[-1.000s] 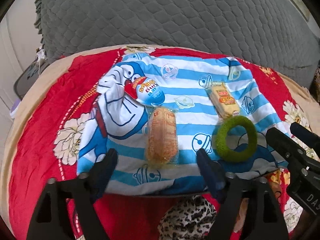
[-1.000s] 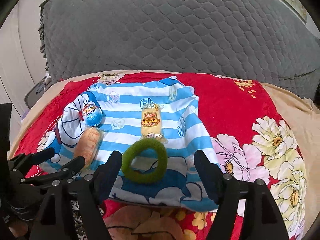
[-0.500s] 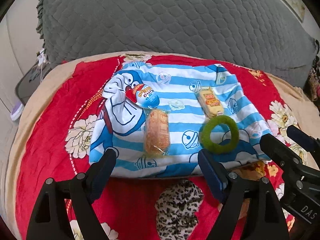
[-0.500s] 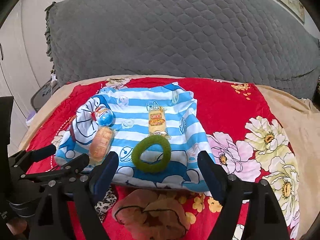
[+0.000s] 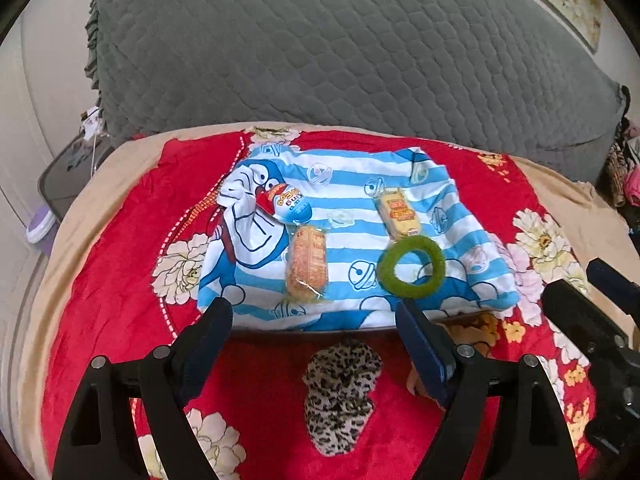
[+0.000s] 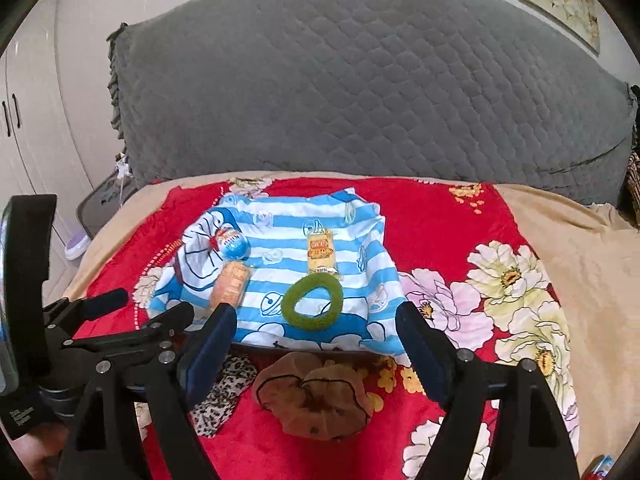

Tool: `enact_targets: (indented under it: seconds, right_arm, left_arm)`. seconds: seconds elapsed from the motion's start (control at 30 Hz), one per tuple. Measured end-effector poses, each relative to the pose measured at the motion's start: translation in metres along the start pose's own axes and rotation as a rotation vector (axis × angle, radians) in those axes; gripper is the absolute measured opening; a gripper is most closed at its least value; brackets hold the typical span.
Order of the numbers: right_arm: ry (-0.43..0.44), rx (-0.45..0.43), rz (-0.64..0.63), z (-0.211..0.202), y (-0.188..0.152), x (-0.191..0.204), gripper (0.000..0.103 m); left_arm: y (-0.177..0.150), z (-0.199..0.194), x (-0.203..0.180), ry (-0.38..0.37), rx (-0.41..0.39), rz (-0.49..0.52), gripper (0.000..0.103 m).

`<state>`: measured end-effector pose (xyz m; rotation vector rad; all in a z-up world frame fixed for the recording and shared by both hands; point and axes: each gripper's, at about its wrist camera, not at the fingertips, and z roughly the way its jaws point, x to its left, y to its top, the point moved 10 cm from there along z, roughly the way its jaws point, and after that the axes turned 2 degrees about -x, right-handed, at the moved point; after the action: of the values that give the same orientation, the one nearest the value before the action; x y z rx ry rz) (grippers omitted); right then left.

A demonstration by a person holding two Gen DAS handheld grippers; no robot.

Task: Organize objects

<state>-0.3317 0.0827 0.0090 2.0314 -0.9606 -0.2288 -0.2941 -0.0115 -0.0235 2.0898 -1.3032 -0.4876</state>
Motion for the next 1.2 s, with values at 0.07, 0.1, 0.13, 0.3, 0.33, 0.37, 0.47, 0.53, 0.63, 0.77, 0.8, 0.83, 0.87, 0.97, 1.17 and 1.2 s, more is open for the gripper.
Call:
enact_targets:
  seconds: [0.07, 0.1, 0.13, 0.3, 0.33, 0.37, 0.47, 0.53, 0.63, 0.77, 0.8, 0.83, 0.87, 0.97, 1.17, 1.2]
  right_arm:
    - [-0.003, -0.014, 0.002, -0.010, 0.002, -0.001, 0.082]
    - [-0.003, -0.022, 0.002, -0.015, 0.003, 0.000, 0.083]
    - [-0.003, -0.026, 0.003, -0.019, 0.004, -0.001, 0.083]
    - [-0.002, -0.051, 0.001, -0.040, 0.006, 0.000, 0.083]
    - [-0.004, -0.055, -0.001, -0.043, 0.006, 0.000, 0.083]
    - [-0.007, -0.061, -0.004, -0.047, 0.007, 0.000, 0.083]
    - [-0.007, -0.079, -0.010, -0.058, 0.009, 0.001, 0.083]
    - [-0.005, -0.089, -0.010, -0.064, 0.011, 0.002, 0.083]
    - [-0.001, -0.102, -0.019, -0.074, 0.012, 0.003, 0.083]
    - [0.004, -0.121, -0.026, -0.085, 0.013, 0.006, 0.085]
    - [0.011, -0.126, -0.028, -0.089, 0.012, 0.008, 0.087]
    - [0.013, -0.128, -0.028, -0.090, 0.012, 0.008, 0.088]
    - [0.010, -0.131, -0.032, -0.093, 0.012, 0.008, 0.089]
    - [0.009, -0.136, -0.049, -0.098, 0.009, 0.010, 0.090]
    - [0.016, -0.146, -0.046, -0.106, 0.007, 0.012, 0.093]
    - [0.017, -0.148, -0.046, -0.109, 0.007, 0.012, 0.095]
  left_arm:
    - [0.000, -0.008, 0.000, 0.004, -0.010, 0.003, 0.085]
    - [0.000, -0.013, -0.001, 0.003, -0.016, 0.004, 0.085]
    - [0.001, -0.017, -0.001, 0.004, -0.022, 0.001, 0.085]
    - [-0.003, -0.035, -0.004, -0.003, -0.033, 0.003, 0.085]
    - [-0.003, -0.038, -0.004, -0.001, -0.035, 0.003, 0.085]
    - [-0.005, -0.042, -0.004, -0.003, -0.038, 0.001, 0.085]
    - [-0.007, -0.050, -0.003, -0.001, -0.043, 0.001, 0.085]
    - [-0.008, -0.058, -0.002, 0.002, -0.049, 0.000, 0.085]
    - [-0.008, -0.068, 0.000, 0.000, -0.057, -0.007, 0.085]
    - [-0.007, -0.081, 0.003, 0.008, -0.075, -0.014, 0.085]
    - [-0.008, -0.084, 0.003, 0.006, -0.076, -0.014, 0.085]
    - [-0.009, -0.087, 0.004, 0.009, -0.077, -0.011, 0.085]
    - [-0.009, -0.089, 0.004, 0.014, -0.078, -0.011, 0.085]
    - [-0.013, -0.094, 0.004, 0.011, -0.077, -0.020, 0.085]
    - [-0.023, -0.101, 0.004, 0.008, -0.072, -0.025, 0.085]
    - [-0.026, -0.102, 0.003, 0.004, -0.064, -0.025, 0.085]
